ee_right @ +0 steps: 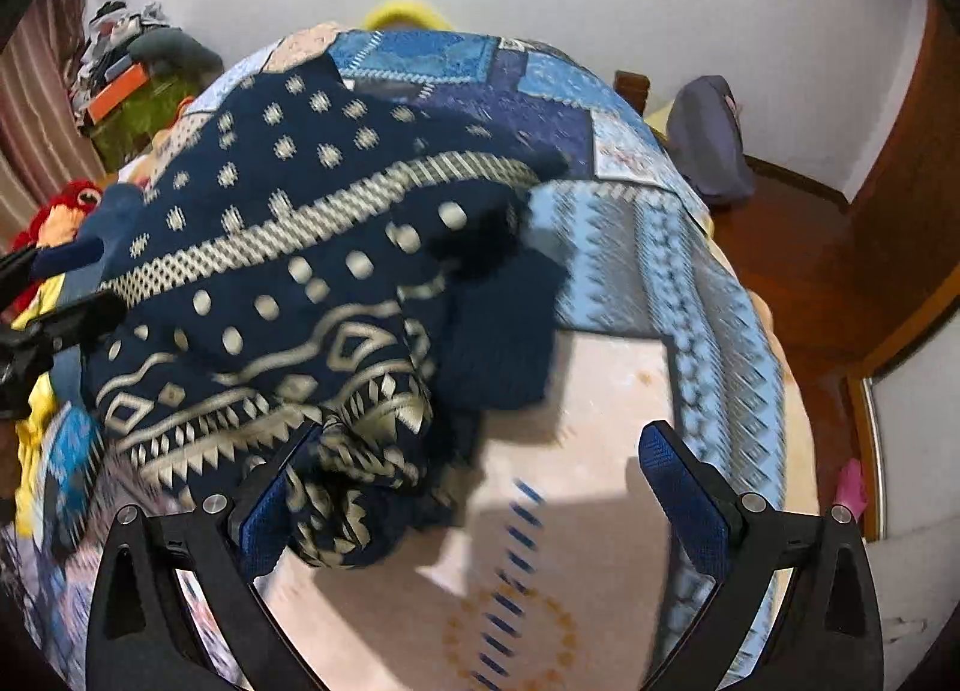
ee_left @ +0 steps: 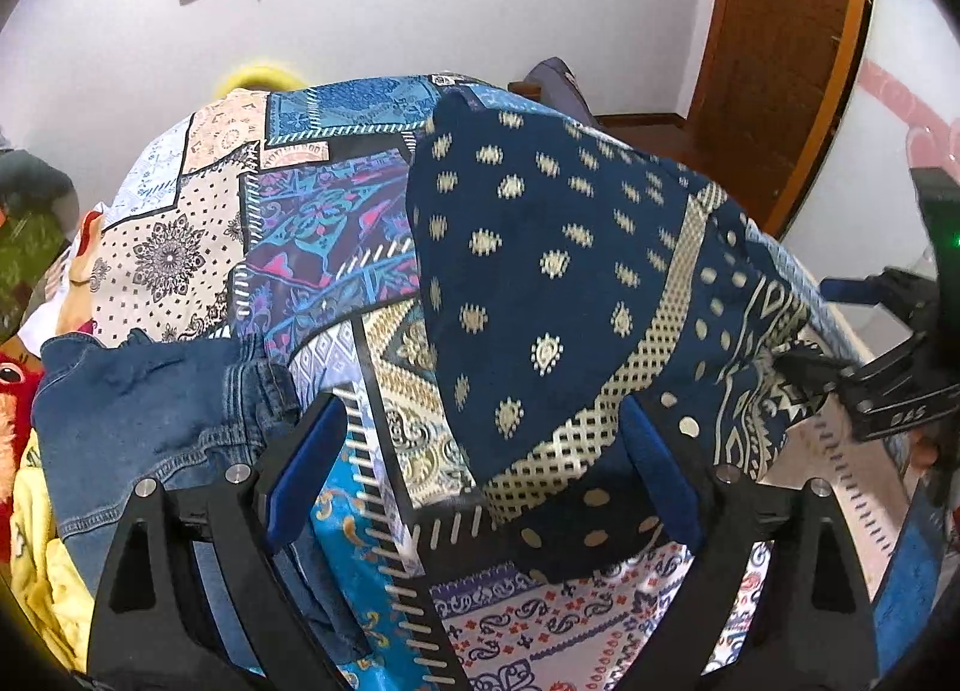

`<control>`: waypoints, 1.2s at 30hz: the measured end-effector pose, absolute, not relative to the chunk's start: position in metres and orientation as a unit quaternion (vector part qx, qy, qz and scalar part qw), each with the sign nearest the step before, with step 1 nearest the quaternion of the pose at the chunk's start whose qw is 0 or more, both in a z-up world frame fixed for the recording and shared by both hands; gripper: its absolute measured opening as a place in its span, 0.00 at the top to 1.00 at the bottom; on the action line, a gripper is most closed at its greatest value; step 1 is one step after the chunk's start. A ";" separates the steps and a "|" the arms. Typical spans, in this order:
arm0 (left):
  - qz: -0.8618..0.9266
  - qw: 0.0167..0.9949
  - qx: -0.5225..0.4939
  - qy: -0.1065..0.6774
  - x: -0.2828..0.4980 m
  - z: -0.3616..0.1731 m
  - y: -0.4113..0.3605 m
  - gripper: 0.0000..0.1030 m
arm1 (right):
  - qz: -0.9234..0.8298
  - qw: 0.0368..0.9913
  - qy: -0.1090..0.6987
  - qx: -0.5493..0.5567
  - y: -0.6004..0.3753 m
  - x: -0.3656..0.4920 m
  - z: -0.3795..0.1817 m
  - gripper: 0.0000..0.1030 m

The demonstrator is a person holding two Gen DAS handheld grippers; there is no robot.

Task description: Fold large clothes

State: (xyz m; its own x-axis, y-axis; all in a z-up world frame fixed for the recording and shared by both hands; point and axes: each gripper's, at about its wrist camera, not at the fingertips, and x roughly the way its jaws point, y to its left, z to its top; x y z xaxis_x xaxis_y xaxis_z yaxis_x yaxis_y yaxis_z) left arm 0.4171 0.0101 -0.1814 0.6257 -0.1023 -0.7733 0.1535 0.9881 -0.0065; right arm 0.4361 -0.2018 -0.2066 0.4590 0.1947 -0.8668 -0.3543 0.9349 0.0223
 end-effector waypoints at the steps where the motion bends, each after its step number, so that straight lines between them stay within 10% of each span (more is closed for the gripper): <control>1: -0.069 0.902 0.031 0.426 0.415 -0.182 0.010 0.09 | 0.158 0.851 0.493 -0.089 -0.208 0.430 -0.207 0.01; 11: -0.044 0.899 -0.008 0.436 0.392 -0.170 0.032 0.10 | 0.115 0.849 0.487 -0.168 -0.245 0.392 -0.189 0.01; 22: -0.085 0.906 -0.021 0.415 0.417 -0.144 0.042 0.09 | 0.170 0.878 0.448 -0.004 -0.241 0.424 -0.132 0.00; 36: -0.202 0.794 -0.273 0.504 0.525 -0.227 0.063 0.06 | 0.251 0.770 0.569 0.139 -0.202 0.522 -0.246 0.00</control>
